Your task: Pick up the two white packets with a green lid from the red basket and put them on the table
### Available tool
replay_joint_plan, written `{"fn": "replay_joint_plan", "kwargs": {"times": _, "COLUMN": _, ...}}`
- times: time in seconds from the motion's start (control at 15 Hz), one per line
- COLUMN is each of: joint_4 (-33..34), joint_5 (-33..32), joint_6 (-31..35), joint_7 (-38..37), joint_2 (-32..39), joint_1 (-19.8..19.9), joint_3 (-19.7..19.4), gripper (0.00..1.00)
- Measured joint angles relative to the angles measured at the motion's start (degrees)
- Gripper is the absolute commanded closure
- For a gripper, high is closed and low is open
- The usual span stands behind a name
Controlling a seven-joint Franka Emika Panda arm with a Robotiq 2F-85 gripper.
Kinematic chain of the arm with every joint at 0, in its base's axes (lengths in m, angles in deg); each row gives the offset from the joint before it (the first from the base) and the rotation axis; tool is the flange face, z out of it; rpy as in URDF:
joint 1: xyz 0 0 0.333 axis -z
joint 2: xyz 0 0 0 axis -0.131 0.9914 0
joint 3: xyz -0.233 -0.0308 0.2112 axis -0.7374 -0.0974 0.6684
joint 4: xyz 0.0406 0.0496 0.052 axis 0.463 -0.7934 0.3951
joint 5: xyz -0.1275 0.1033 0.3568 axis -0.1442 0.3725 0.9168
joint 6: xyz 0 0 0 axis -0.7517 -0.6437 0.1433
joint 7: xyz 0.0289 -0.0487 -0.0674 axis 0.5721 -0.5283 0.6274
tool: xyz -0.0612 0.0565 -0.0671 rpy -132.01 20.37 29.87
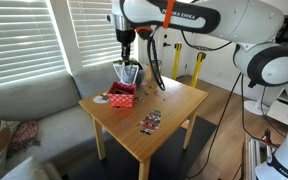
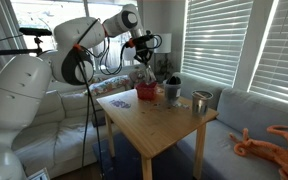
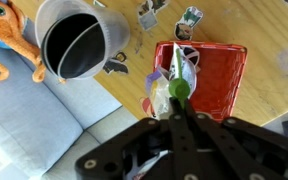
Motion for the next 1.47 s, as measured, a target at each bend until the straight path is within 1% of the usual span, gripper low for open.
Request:
{"fn": "replay_joint_plan", "kwargs": {"times": 0.13, "joint_4": 0.0, "joint_5": 2.6, "joint_6": -0.9, "joint_7": 3.2, "joint_2": -3.1, "joint_1": 2.6, "joint_3": 0.7, "gripper": 0.99}}
{"fn": "replay_joint_plan", "kwargs": {"times": 0.27, "joint_4": 0.0, "joint_5": 5.8, "joint_6": -3.4, "joint_7": 5.0, "joint_2": -5.4, "joint_1": 5.4, "joint_3": 1.2, "gripper": 0.99}}
{"fn": "replay_joint_plan", "kwargs": {"times": 0.47, "joint_4": -1.4, "joint_5": 11.3, "joint_6": -9.8, "joint_7": 5.3, "joint_2": -6.5, "joint_1": 9.7, "joint_3": 1.7, "gripper": 0.99}}
{"fn": "replay_joint_plan", "kwargs": {"times": 0.53, "joint_4": -2.5, "joint_5": 11.6, "joint_6": -11.8, "joint_7": 5.0, "joint_2": -6.5, "joint_1": 10.8, "joint_3": 1.6, "gripper": 0.99}}
{"fn": "replay_joint_plan", "kwargs": {"times": 0.67, "joint_4": -5.5, "joint_5": 11.3, "joint_6": -13.4, "joint_7": 3.1, "joint_2": -6.5, "joint_1": 12.7, "joint_3": 0.4, "gripper": 0.99}}
{"fn": "replay_joint_plan", "kwargs": {"times": 0.8, "joint_4": -9.2, "joint_5": 11.1, "joint_6": -13.1, "joint_7": 0.5, "joint_2": -7.3, "joint_1": 15.1, "joint_3": -1.6, "gripper": 0.99}}
{"fn": "replay_joint_plan", "kwargs": {"times": 1.07, "joint_4": -18.3, "joint_5": 11.1, "joint_6": -12.7, "joint_7": -5.5, "joint_2": -12.1, "joint_1": 19.6, "joint_3": -5.3, "gripper": 0.99}}
{"fn": "replay_joint_plan", "kwargs": {"times": 1.13, "joint_4": -20.8, "joint_5": 11.1, "joint_6": -12.7, "joint_7": -7.5, "joint_2": -13.6, "joint_1": 20.3, "joint_3": -6.0, "gripper": 0.97}}
{"fn": "replay_joint_plan", "kwargs": {"times": 1.27, "joint_4": -25.4, "joint_5": 12.5, "joint_6": -12.7, "joint_7": -11.4, "joint_2": -16.7, "joint_1": 21.5, "joint_3": -6.7, "gripper": 0.97}}
{"fn": "replay_joint_plan", "kwargs": {"times": 1.33, "joint_4": -27.0, "joint_5": 12.8, "joint_6": -12.7, "joint_7": -12.3, "joint_2": -18.0, "joint_1": 21.8, "joint_3": -6.7, "gripper": 0.99}}
{"fn": "replay_joint_plan", "kwargs": {"times": 1.47, "joint_4": -28.4, "joint_5": 12.9, "joint_6": -12.6, "joint_7": -12.9, "joint_2": -19.1, "joint_1": 21.7, "joint_3": -6.6, "gripper": 0.99}}
